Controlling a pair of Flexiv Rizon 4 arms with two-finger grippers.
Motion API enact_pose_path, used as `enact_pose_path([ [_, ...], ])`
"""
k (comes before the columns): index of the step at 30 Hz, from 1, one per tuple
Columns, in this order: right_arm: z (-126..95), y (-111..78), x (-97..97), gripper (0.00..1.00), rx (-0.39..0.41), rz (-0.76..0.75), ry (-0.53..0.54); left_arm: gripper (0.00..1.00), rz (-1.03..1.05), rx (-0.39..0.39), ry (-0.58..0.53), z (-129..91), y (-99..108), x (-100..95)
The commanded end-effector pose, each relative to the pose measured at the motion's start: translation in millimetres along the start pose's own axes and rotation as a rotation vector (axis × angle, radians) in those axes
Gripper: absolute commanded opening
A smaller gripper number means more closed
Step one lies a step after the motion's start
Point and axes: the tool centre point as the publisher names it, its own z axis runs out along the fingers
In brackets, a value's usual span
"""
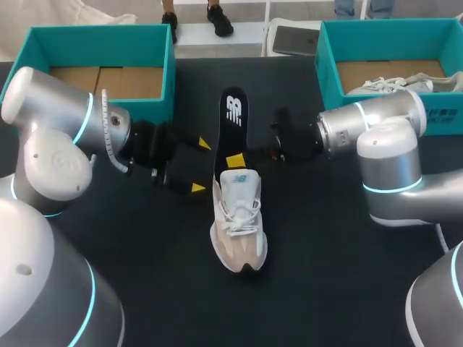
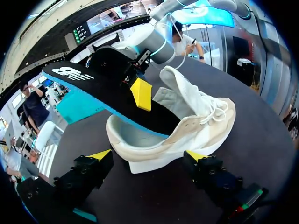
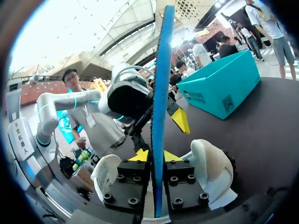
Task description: Take the shoe out of the shoebox, open the shoe tongue, remove and reinsert the insole, then place the shoe into the shoebox
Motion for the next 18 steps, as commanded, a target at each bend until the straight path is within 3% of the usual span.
enact_pose_path([
  [1, 5.1, -5.6, -8.0, 0.00, 0.036, 0.030, 0.019, 1.00, 0.000, -0.003, 0.000, 0.0, -0.2, 0.3],
  [13, 20.5, -54.9, 11.5, 0.00, 0.036, 0.174, 0.023, 1.00, 0.000, -0.003, 0.000, 0.0, -0.2, 0.3],
  [18, 15.7, -53.7, 15.0, 0.00, 0.031, 0.162, -0.002, 1.00, 0.000, -0.003, 0.000, 0.0, -0.2, 0.3],
])
